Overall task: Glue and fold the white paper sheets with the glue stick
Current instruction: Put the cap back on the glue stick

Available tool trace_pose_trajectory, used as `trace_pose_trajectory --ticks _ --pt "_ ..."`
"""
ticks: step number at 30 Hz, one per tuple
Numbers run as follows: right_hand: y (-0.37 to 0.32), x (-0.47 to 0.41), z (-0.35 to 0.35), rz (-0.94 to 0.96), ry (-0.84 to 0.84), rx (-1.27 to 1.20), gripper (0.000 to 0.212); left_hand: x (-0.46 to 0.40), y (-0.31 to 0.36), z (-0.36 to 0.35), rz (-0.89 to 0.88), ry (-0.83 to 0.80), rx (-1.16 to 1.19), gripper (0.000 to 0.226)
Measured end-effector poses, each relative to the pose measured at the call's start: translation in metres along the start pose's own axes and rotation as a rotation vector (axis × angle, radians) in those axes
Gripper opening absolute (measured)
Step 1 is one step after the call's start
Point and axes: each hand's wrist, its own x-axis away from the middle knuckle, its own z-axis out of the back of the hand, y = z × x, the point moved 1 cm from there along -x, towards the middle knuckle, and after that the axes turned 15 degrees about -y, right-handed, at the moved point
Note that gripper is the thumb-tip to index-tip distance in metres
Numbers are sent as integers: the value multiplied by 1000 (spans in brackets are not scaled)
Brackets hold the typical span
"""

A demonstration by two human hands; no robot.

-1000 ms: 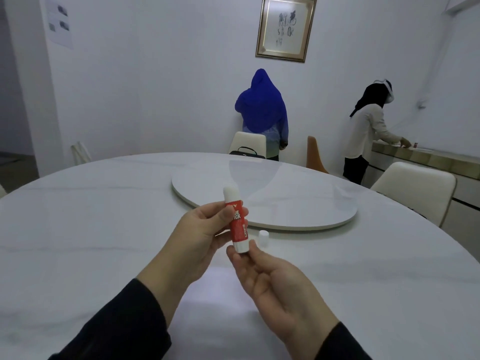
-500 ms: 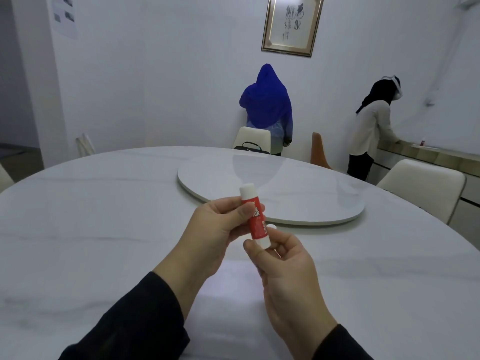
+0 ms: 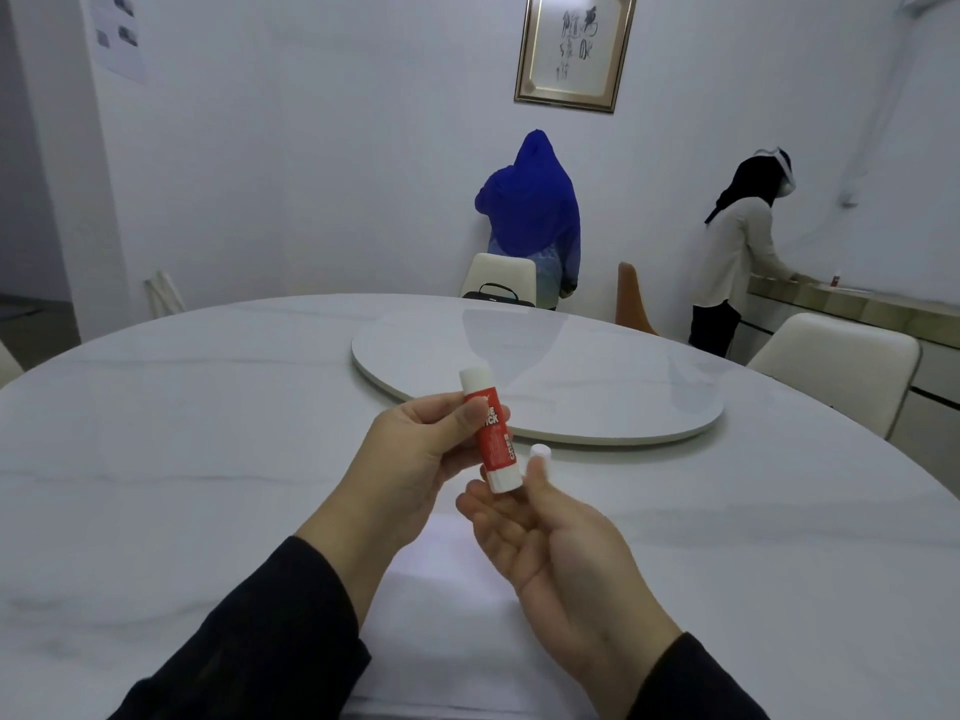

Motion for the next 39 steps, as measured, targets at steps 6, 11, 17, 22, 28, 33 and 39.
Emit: trace_pose_trajectory --ticks 6,11,17,22,28,33,39 --pt "2 -4 3 156 62 108 28 0 -1 -2 -13 -24 -1 27" --pt "2 -1 -2 -47 12 5 40 -1 -2 4 -5 -15 -7 28" --pt "2 3 1 147 115 514 28 -1 -6 4 3 -12 -15 28" --pt "-37 -9 16 -38 198 1044 41 -5 -14 4 11 62 67 34" --pt "-61 -68 57 -24 84 1792 40 -8 -23 2 126 99 66 34" --pt "-45 -83 86 63 40 1875 21 -10 -24 1 173 88 195 31" --pt "-46 -92 86 176 74 1811 35 -11 -25 1 179 61 207 29"
